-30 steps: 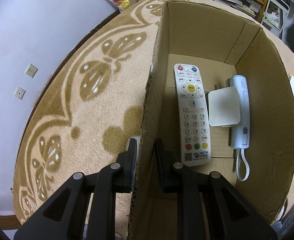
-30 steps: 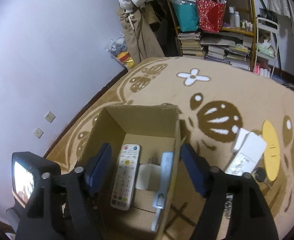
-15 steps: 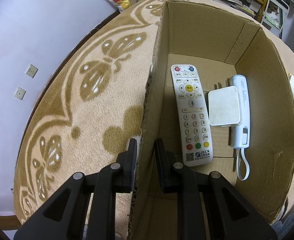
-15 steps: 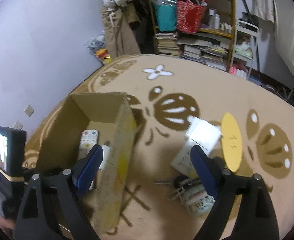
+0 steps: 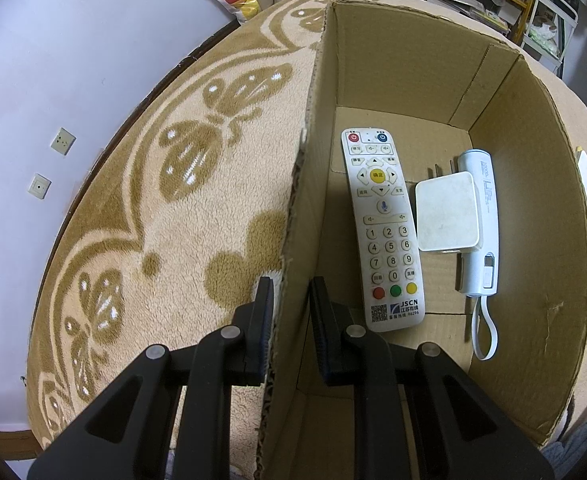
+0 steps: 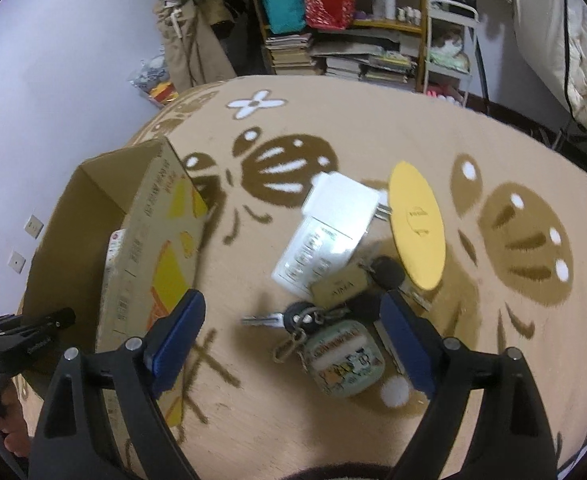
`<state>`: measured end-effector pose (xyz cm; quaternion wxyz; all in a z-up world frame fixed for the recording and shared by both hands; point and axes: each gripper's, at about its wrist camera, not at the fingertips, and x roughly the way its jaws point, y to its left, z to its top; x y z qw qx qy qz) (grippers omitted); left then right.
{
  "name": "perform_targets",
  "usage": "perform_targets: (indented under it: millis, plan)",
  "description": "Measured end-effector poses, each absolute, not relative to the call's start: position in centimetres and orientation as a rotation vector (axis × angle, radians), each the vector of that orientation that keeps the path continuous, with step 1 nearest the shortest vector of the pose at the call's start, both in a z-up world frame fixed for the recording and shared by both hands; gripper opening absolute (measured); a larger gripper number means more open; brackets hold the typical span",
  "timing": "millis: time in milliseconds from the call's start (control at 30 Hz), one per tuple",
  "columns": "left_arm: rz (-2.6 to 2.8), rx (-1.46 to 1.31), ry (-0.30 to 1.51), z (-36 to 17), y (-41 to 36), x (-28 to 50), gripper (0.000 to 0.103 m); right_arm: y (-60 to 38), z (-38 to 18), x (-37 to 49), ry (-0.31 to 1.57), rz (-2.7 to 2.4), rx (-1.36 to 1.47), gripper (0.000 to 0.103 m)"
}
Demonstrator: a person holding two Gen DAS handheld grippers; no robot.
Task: Organize rigid objects
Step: 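Move the right tool back to the green Cheers keychain case, then grasp the green Cheers keychain case with the right tool and lift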
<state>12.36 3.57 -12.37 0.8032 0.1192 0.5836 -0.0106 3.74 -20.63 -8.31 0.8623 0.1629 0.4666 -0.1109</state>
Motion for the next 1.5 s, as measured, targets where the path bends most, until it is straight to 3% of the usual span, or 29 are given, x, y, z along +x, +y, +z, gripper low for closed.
perform_targets:
  millis: [400, 633, 1300, 1367, 1500]
  plan:
    - [-0.022, 0.26, 1.249, -12.4, 3.6, 12.2, 0.018, -22.0, -11.4, 2.5, 1.045, -0.271, 0.399, 0.093]
    - [-0.023, 0.261, 1.25, -12.4, 3.6, 12.2, 0.018, -21.3, -13.1, 2.5, 1.113, -0.256, 0.362, 0.076]
    - [-0.022, 0.262, 1.25, -12.4, 3.6, 12.2, 0.019, -21.5, -15.6, 3.0, 1.186, -0.276, 0.349, 0.076]
    - [-0.022, 0.262, 1.25, -12.4, 3.6, 12.2, 0.019, -21.5, -15.5, 2.9, 1.178, -0.283, 0.346, 0.071]
    - [-0.023, 0.262, 1.249, -12.4, 3.6, 12.2, 0.019, -21.4, -15.4, 3.0, 1.166, -0.276, 0.339, 0.07]
